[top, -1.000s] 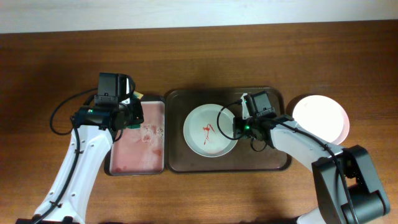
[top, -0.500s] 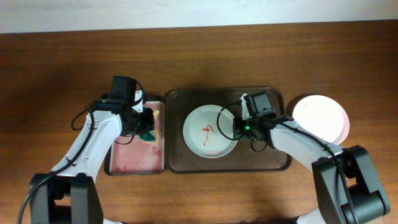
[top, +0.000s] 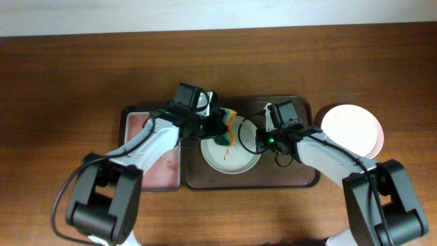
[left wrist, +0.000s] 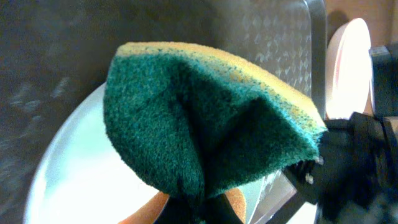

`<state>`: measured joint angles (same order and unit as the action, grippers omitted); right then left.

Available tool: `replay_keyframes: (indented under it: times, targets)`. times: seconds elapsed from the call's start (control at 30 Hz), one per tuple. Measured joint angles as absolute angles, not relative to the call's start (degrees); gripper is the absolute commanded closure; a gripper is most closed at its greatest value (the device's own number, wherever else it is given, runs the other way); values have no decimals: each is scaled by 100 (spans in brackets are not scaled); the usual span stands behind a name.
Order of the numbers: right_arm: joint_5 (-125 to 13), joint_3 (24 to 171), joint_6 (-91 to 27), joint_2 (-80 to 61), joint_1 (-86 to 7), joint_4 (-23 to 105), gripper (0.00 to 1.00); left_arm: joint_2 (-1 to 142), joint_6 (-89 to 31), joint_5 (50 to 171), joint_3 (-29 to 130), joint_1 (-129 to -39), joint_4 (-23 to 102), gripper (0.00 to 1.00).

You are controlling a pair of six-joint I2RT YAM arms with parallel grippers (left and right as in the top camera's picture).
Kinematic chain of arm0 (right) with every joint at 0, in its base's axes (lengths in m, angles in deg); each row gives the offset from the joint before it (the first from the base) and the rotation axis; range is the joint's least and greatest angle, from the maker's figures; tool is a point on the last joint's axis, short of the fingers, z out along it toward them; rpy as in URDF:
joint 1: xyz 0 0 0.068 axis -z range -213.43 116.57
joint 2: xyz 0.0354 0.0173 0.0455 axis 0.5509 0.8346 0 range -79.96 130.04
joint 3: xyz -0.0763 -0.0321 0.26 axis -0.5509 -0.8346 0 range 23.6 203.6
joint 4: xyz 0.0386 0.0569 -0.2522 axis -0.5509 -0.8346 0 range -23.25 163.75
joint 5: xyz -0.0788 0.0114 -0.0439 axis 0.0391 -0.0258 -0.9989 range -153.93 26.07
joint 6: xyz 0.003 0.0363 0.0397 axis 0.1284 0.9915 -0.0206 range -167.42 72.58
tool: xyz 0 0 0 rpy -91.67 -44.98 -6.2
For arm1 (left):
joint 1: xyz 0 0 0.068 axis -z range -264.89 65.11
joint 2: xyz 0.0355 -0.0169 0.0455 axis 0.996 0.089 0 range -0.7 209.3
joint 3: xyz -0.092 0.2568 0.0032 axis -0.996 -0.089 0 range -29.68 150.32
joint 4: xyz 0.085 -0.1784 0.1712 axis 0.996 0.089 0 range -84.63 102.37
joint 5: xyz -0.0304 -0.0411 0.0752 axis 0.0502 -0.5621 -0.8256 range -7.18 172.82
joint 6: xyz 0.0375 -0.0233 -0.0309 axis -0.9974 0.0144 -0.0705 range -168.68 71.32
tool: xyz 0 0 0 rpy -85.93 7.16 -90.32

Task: Clean dirty plates on tray and stack at the side
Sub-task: 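Scrub the red-stained plate with the sponge in the left gripper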

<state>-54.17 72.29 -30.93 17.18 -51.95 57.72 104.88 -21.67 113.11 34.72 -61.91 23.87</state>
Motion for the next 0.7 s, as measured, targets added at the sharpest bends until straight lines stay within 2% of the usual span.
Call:
replay_keyframes:
  times: [0.27, 0.47, 0.7]
  targets:
    - [-5415, 7229, -3093, 1718, -5195, 5767, 96, 11227, -1643, 11531, 3474, -5575, 1856, 100]
    - [-5224, 7229, -3100, 1729, -5228, 5735, 96, 11264, -1606, 11031, 3787, -5623, 3305, 100]
    - [-5141, 7231, -3095, 1735, -5270, 5695, 96, 10930, -2170, 10495, 3767, -6093, 4033, 100]
